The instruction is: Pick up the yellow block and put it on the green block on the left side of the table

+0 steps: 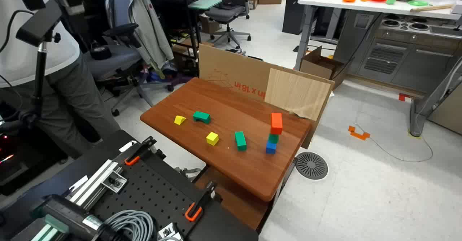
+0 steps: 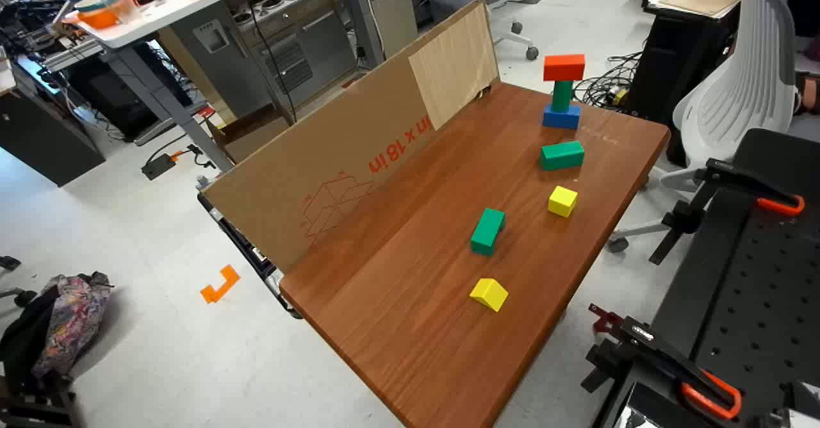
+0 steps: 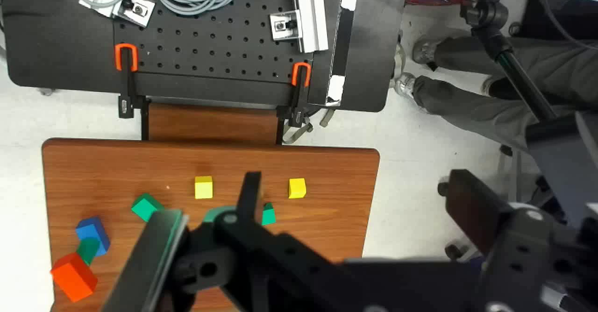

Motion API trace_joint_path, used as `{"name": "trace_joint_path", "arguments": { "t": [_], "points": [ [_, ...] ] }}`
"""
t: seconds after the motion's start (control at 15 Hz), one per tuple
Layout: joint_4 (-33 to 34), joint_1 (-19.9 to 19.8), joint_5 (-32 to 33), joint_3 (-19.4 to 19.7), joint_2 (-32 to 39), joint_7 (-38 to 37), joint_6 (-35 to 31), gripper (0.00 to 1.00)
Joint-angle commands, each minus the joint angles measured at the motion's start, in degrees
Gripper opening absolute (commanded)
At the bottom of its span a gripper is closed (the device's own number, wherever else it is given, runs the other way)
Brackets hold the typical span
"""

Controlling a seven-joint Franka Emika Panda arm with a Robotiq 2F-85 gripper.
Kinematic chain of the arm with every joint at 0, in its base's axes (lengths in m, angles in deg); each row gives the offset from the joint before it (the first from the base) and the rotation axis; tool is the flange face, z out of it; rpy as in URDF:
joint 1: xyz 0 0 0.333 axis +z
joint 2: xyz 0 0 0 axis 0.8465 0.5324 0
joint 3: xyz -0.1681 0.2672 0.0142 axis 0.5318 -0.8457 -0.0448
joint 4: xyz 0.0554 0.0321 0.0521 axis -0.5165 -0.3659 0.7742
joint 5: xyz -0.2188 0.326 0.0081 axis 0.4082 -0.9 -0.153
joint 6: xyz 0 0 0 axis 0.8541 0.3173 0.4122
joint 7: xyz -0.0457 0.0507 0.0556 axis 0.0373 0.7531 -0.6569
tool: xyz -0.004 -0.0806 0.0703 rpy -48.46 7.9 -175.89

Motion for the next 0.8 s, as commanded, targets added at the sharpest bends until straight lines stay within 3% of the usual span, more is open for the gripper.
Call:
{"name": "trace_joint_path", "arguments": {
  "t": [0.0,0.53,0.73],
  "points": [
    [0.2,-1.07,-0.48,-0.74,0.12,0.58,0.17,1.0],
    [0.29,-1.07,-0.48,-0.74,0.11,0.58,0.17,1.0],
    [-3.56,-2.65,-0.32,-1.47,0.86,-0.99,-9.2,1.0]
  ]
}}
